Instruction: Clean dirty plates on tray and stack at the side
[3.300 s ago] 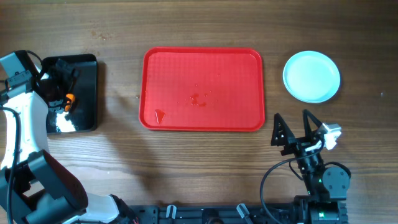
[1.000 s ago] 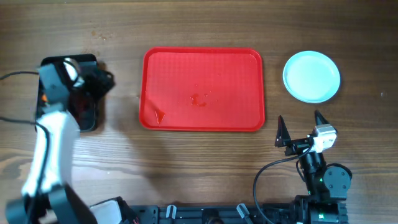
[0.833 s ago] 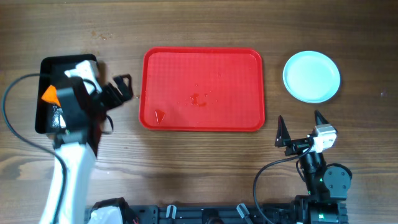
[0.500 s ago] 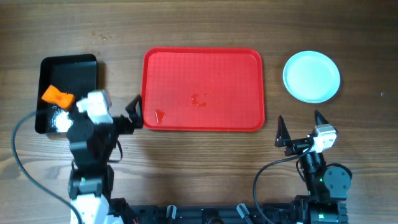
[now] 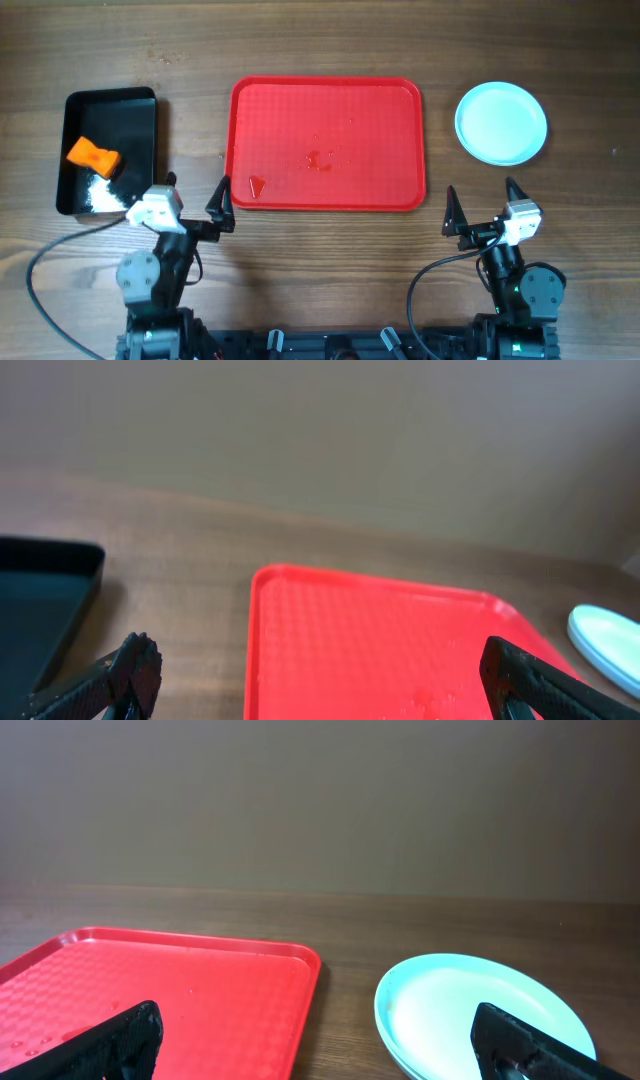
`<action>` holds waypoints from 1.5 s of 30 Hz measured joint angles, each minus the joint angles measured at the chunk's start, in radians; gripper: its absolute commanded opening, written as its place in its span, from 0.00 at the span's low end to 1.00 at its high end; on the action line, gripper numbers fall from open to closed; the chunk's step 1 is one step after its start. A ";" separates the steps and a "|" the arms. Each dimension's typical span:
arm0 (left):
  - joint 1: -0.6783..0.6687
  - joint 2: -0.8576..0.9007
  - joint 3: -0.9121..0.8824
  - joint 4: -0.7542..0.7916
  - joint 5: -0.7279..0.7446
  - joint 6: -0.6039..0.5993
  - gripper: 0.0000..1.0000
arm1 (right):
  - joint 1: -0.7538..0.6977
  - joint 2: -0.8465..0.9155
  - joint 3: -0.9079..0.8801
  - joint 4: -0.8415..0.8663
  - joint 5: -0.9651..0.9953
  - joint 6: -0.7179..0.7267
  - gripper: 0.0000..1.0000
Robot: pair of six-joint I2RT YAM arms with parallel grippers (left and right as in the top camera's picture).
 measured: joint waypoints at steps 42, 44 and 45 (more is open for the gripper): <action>-0.049 -0.322 -0.060 -0.261 -0.077 0.007 1.00 | 0.000 0.000 0.000 0.000 0.000 0.000 1.00; -0.049 -0.322 -0.060 -0.260 -0.077 0.007 1.00 | 0.000 0.000 0.000 0.000 0.000 0.000 1.00; -0.049 -0.322 -0.060 -0.260 -0.079 0.007 1.00 | 0.000 0.000 0.000 0.000 0.000 0.000 1.00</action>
